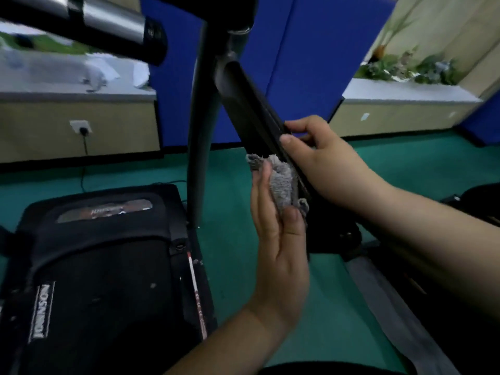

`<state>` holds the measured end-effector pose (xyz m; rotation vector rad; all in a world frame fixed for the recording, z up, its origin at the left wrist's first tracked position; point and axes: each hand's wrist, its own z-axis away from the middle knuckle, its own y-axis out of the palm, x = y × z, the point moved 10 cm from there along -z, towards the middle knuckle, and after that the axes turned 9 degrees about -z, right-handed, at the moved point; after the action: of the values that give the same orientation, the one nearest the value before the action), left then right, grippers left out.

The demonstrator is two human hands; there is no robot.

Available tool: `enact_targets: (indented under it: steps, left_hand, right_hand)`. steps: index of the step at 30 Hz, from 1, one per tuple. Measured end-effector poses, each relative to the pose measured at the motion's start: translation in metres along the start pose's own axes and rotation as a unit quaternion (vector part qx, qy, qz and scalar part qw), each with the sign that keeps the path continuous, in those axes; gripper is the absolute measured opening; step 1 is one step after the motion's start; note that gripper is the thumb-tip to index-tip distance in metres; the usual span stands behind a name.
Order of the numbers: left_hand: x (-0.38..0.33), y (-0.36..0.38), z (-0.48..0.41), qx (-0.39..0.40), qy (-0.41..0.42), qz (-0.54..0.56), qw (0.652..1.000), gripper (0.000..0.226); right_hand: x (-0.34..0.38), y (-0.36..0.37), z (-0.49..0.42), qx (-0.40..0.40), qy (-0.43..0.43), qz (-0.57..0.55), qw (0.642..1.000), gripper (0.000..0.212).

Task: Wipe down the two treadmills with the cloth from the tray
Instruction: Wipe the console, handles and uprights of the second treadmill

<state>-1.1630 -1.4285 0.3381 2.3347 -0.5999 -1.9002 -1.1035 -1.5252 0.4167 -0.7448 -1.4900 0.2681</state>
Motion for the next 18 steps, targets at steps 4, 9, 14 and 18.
enact_targets:
  steps: [4,9,14,18]
  left_hand:
    - [-0.002,0.005,0.014,-0.053,0.002,-0.005,0.999,0.054]
    - [-0.002,-0.014,-0.051,-0.086,-0.01,0.003,0.996,0.04]
    - [0.005,-0.041,-0.149,-0.099,-0.016,-0.112,0.989,0.053]
    - [0.009,-0.057,-0.227,-0.089,-0.033,-0.17,0.981,0.047]
  right_hand:
    - [-0.004,0.003,0.0,0.014,0.023,-0.051,0.998,0.03]
    - [-0.008,0.004,0.001,0.027,0.039,-0.091,0.995,0.028]
    - [-0.012,0.004,0.0,0.012,0.041,-0.122,0.992,0.02]
    - [-0.015,0.005,-0.001,0.011,0.039,-0.119,0.992,0.024]
